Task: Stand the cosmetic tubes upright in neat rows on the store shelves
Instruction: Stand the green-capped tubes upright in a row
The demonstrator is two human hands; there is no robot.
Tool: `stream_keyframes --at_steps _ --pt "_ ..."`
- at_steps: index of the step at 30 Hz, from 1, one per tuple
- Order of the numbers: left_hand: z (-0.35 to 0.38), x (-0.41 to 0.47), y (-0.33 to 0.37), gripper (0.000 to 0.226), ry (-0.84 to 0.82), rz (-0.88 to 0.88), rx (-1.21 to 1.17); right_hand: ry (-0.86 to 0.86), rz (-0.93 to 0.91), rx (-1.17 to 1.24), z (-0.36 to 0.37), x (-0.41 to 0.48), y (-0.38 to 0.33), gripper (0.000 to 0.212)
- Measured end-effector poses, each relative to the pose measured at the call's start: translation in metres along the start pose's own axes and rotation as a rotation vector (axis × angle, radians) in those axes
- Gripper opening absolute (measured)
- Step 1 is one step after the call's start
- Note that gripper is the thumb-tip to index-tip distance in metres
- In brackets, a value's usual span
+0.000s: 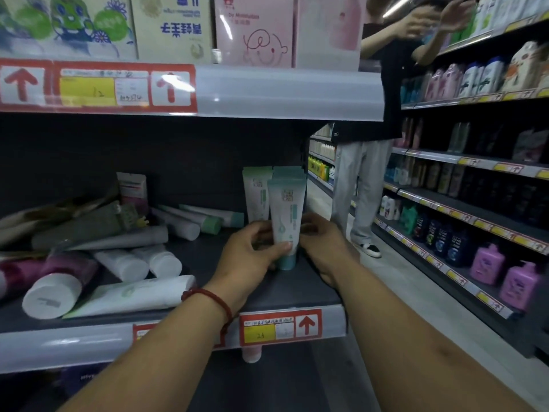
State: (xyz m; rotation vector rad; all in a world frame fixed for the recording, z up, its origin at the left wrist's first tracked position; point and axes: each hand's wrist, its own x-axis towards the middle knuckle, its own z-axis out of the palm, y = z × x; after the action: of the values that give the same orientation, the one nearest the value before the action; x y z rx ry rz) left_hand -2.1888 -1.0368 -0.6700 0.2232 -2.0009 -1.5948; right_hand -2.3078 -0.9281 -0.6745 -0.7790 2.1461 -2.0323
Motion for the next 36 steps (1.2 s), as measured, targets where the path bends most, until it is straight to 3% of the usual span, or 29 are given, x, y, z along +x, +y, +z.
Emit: stream_keyframes --at_steps 13,36 --pt "0.003 0.004 -0.006 0.033 0.009 0.005 0.104 0.036 -0.036 -0.01 -0.003 0.004 0.007 0.023" --pt "0.012 0.005 -0.002 0.034 0.011 -0.038 0.219 0.05 0.041 0.014 -0.007 -0.001 0.002 0.028"
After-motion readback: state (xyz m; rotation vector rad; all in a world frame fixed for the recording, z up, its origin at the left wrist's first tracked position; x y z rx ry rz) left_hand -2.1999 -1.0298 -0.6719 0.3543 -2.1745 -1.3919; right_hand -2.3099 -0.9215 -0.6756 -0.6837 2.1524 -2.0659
